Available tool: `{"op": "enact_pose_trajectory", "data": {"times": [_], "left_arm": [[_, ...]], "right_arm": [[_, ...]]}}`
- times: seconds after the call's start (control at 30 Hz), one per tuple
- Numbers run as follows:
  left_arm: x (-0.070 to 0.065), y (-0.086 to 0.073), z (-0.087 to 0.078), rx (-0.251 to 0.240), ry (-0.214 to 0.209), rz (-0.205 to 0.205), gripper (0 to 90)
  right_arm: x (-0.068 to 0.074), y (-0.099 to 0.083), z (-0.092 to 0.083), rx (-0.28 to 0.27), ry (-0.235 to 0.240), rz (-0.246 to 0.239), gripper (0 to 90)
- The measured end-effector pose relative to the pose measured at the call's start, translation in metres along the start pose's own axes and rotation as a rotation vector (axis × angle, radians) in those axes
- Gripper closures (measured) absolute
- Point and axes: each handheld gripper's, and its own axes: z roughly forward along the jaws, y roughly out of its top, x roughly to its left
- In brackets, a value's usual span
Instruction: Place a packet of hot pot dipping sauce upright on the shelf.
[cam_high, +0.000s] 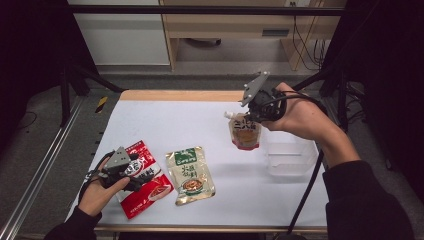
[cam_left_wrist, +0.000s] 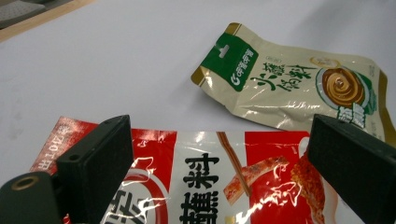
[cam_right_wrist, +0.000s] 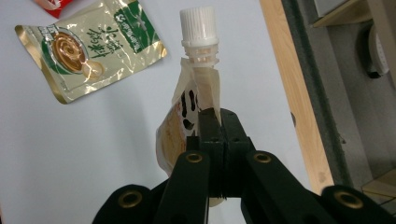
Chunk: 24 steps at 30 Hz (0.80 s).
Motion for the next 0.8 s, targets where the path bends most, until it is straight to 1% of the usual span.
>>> {"op": "enact_pose_trajectory", "data": {"times": [0.03,0.07,0.17,0.3,0.37,0.57,0.67,0.8], "left_arm": [[0.0,-0.001,-0.001,0.001,0.009,0.012,6.9],[0.0,-0.002,-0.001,0.0,0.015,0.014,6.9],[0.002,-0.005,-0.003,-0.008,0.022,-0.008,6.9],[0.002,-0.009,-0.001,0.011,0.04,-0.011,6.9],[0.003,-0.01,-0.002,0.013,0.045,-0.016,6.9],[0.006,-0.013,-0.002,0.017,0.064,-0.036,6.8],[0.007,-0.013,-0.002,0.014,0.061,-0.033,6.8],[0.006,-0.013,-0.002,0.014,0.057,-0.022,6.3]], "right_arm": [[-0.001,-0.002,-0.003,-0.001,-0.007,0.009,90.0],[-0.002,-0.004,-0.007,-0.003,-0.015,0.008,90.0],[-0.002,-0.013,-0.018,-0.012,-0.031,0.02,90.0],[-0.004,-0.029,-0.028,0.0,-0.05,0.041,90.0],[-0.004,-0.037,-0.032,0.004,-0.056,0.05,90.0],[-0.009,-0.059,-0.039,0.021,-0.077,0.083,90.0],[-0.01,-0.068,-0.041,0.025,-0.084,0.103,90.0],[-0.011,-0.076,-0.041,0.038,-0.09,0.106,90.0]]}}
